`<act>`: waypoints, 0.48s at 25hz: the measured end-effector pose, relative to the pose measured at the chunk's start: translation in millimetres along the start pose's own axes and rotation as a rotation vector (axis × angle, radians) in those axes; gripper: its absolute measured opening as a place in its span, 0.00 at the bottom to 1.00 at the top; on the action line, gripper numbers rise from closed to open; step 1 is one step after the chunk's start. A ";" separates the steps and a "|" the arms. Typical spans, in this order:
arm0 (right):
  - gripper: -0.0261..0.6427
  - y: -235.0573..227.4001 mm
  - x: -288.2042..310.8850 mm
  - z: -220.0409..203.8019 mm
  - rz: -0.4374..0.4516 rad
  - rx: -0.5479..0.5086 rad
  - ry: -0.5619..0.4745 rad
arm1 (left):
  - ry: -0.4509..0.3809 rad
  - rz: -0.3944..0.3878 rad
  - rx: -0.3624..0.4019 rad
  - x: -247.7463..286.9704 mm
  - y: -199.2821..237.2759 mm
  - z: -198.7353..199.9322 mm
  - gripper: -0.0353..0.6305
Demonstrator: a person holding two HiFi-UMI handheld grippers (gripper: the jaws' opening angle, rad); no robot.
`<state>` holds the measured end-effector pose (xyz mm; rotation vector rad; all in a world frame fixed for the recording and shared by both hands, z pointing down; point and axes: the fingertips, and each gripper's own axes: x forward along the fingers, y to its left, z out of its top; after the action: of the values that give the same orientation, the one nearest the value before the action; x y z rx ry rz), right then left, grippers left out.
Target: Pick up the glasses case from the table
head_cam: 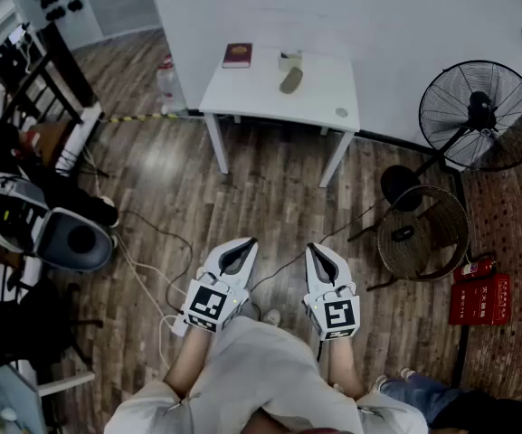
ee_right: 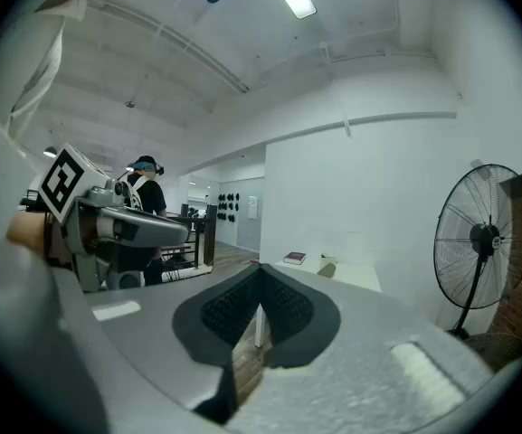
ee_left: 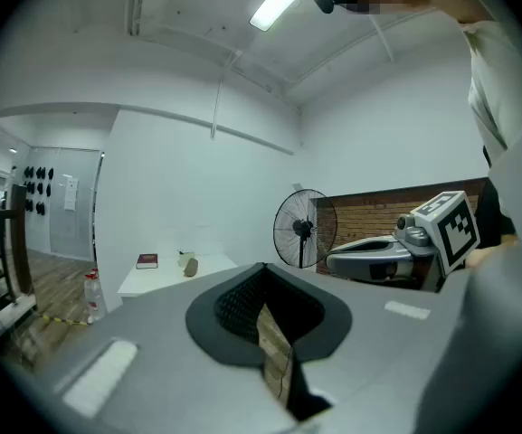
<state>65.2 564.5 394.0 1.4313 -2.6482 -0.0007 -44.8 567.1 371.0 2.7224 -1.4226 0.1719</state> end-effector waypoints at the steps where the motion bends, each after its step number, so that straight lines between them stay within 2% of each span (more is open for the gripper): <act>1: 0.04 -4.2 0.4 2.6 -0.013 0.007 -0.003 | -0.001 -0.002 0.002 2.2 -1.4 -0.9 0.08; 12: 0.04 -40.7 36.8 3.7 -0.021 0.017 -0.010 | -0.016 0.005 0.015 44.5 19.5 5.9 0.08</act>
<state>78.8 511.3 392.0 1.4675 -2.6469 0.0124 -35.2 519.1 371.0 2.7384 -1.4379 0.1612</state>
